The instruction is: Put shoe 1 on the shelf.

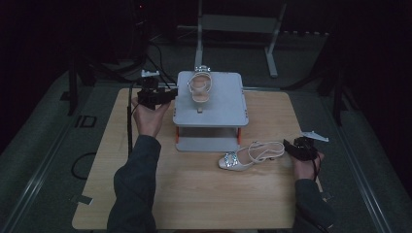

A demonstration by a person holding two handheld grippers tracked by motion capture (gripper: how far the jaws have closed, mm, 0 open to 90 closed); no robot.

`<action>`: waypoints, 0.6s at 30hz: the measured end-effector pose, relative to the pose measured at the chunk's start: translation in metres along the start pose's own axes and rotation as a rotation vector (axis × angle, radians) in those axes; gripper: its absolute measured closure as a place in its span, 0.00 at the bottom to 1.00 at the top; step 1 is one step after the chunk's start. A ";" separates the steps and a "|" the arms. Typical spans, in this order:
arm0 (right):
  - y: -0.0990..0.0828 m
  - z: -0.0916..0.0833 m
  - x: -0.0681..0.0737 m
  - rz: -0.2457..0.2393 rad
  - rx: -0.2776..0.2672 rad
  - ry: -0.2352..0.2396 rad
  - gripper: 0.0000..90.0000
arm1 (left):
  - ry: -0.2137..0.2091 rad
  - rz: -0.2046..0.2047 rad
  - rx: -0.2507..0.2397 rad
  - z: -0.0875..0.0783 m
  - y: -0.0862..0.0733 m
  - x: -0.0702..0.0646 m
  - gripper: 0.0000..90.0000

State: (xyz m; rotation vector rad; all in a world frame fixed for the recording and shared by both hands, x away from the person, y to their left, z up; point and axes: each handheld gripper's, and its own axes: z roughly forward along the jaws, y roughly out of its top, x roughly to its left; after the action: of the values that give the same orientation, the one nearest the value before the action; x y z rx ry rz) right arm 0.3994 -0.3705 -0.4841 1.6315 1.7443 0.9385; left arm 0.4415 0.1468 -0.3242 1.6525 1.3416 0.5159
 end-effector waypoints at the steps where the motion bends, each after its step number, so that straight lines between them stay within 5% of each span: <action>1: 0.001 -0.002 0.000 0.000 -0.007 0.006 0.55 | 0.016 0.007 0.003 0.000 -0.004 0.002 0.51; 12: 0.017 -0.023 0.001 0.040 -0.075 0.095 0.55 | 0.037 -0.050 -0.008 0.002 -0.067 0.034 0.50; 18: 0.029 -0.037 0.013 -0.015 -0.112 0.142 0.54 | 0.065 -0.042 0.009 0.009 -0.103 0.041 0.50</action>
State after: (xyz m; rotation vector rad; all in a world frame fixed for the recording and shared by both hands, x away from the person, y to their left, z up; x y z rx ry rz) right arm 0.3858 -0.3609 -0.4375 1.5111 1.7598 1.1488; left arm 0.4056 0.1796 -0.4245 1.6232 1.4249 0.5429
